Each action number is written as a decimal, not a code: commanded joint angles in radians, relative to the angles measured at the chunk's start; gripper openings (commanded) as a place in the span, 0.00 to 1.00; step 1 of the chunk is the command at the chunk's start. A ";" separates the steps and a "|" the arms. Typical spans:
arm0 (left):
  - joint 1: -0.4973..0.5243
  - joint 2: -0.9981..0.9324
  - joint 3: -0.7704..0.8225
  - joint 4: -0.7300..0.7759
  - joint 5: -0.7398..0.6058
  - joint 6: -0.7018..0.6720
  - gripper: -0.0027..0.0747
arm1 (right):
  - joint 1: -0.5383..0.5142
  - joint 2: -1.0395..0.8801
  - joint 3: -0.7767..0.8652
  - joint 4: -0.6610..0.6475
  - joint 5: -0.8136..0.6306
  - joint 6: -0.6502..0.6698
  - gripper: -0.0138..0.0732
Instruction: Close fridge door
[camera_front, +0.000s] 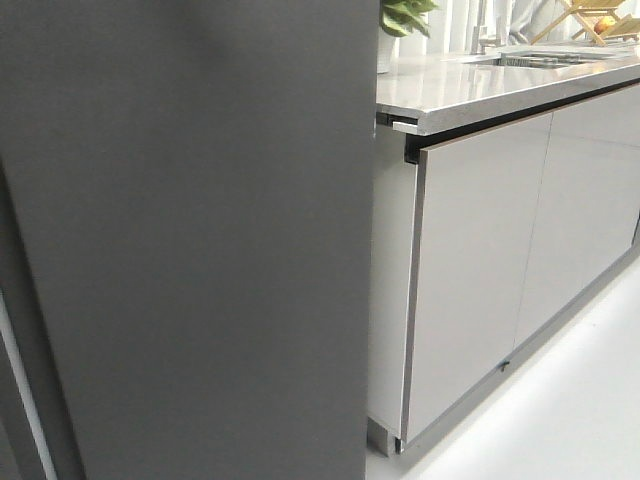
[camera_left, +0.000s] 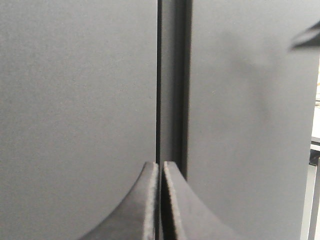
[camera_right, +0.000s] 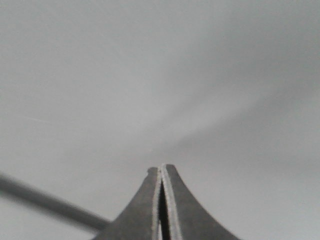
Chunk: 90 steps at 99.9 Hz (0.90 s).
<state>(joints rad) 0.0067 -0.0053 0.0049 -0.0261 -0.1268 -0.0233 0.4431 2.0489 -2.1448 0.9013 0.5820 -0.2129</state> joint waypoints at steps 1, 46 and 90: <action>-0.003 -0.010 0.035 -0.004 -0.073 -0.002 0.01 | -0.035 -0.131 -0.035 -0.148 0.038 0.115 0.07; -0.003 -0.010 0.035 -0.004 -0.073 -0.002 0.01 | -0.165 -0.458 -0.035 -0.434 0.255 0.213 0.07; -0.003 -0.010 0.035 -0.004 -0.073 -0.002 0.01 | -0.172 -0.561 0.153 -0.622 0.252 0.227 0.07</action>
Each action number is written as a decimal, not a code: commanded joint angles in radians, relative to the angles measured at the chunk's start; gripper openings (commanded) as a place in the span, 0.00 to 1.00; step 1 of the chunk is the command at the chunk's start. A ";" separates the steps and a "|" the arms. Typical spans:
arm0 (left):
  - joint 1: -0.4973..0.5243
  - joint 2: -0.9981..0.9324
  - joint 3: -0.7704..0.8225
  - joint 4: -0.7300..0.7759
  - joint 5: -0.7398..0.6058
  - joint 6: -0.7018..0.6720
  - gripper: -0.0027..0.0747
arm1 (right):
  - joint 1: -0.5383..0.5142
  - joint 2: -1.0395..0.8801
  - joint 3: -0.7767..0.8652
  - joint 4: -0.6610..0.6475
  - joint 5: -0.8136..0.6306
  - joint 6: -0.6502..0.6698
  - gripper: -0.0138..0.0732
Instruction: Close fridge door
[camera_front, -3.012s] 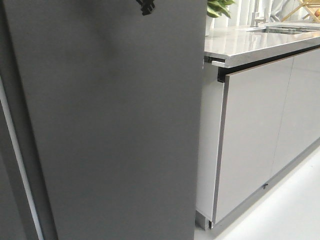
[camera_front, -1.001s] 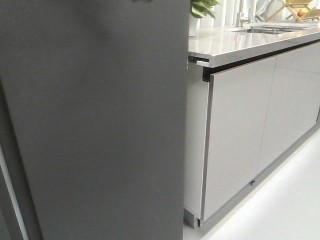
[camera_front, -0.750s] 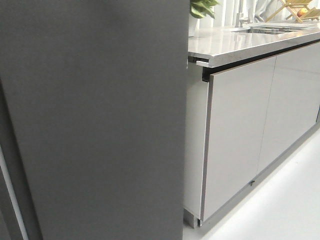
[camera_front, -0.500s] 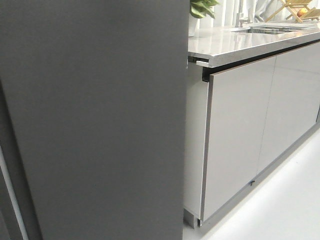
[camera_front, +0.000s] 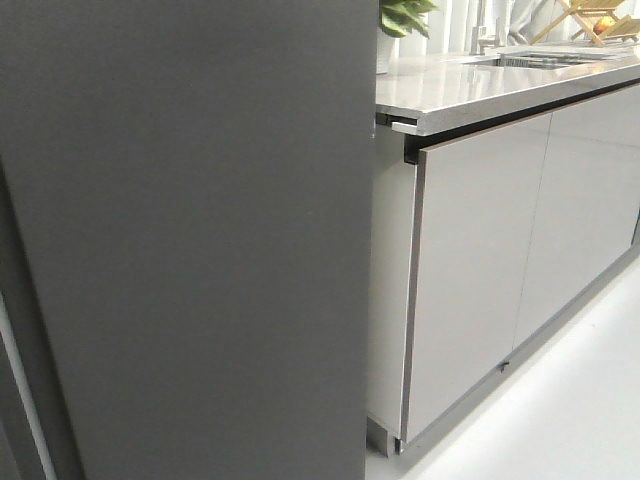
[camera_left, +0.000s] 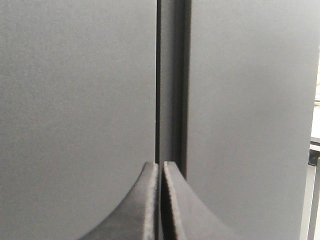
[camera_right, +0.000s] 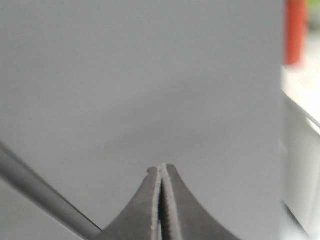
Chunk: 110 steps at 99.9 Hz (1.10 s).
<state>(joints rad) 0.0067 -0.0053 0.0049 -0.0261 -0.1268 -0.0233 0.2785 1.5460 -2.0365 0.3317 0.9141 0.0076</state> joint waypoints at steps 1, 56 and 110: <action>-0.003 -0.010 0.035 -0.004 -0.073 -0.002 0.01 | -0.007 -0.068 0.054 -0.056 -0.091 0.006 0.07; -0.003 -0.010 0.035 -0.004 -0.073 -0.002 0.01 | -0.175 -0.844 1.194 -0.132 -0.625 0.005 0.07; -0.003 -0.010 0.035 -0.004 -0.073 -0.002 0.01 | -0.227 -1.489 1.939 -0.180 -0.898 0.005 0.07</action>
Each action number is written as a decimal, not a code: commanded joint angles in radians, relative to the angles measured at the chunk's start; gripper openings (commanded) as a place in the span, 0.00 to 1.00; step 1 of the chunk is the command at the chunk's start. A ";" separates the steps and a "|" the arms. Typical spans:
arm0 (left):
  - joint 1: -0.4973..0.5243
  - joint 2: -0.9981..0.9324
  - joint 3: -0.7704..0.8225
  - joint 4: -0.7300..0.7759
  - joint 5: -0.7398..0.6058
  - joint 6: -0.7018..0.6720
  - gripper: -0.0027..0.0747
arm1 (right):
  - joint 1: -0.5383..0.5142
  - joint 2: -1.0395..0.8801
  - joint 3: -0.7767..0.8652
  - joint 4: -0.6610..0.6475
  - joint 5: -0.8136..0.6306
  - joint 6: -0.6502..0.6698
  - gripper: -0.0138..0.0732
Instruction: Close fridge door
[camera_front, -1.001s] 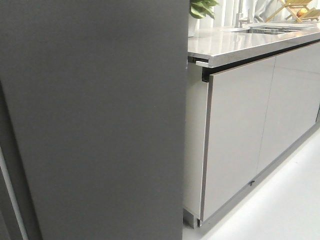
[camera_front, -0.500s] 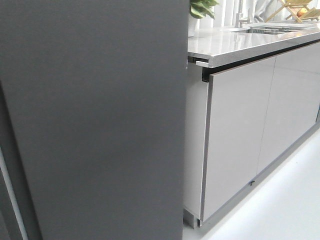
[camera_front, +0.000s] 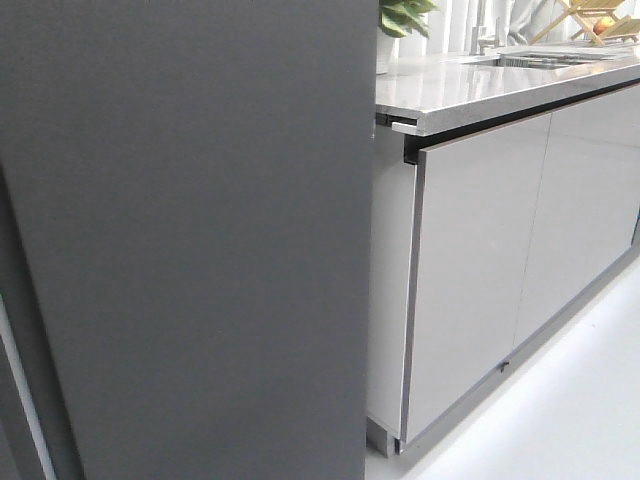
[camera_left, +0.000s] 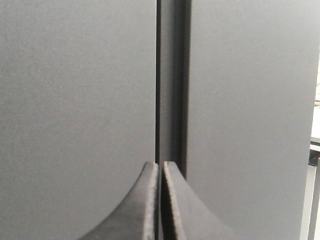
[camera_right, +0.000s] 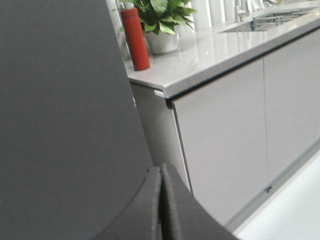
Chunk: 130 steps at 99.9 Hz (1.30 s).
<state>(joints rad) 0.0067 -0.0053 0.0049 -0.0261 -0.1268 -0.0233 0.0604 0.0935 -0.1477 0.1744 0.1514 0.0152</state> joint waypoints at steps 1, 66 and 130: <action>-0.003 -0.010 0.035 -0.004 -0.073 -0.002 0.01 | -0.011 -0.043 0.071 -0.025 -0.139 -0.003 0.07; -0.003 -0.010 0.035 -0.004 -0.073 -0.002 0.01 | -0.066 -0.125 0.184 -0.105 -0.120 -0.003 0.07; -0.003 -0.010 0.035 -0.004 -0.073 -0.002 0.01 | -0.066 -0.125 0.184 -0.148 -0.094 -0.003 0.07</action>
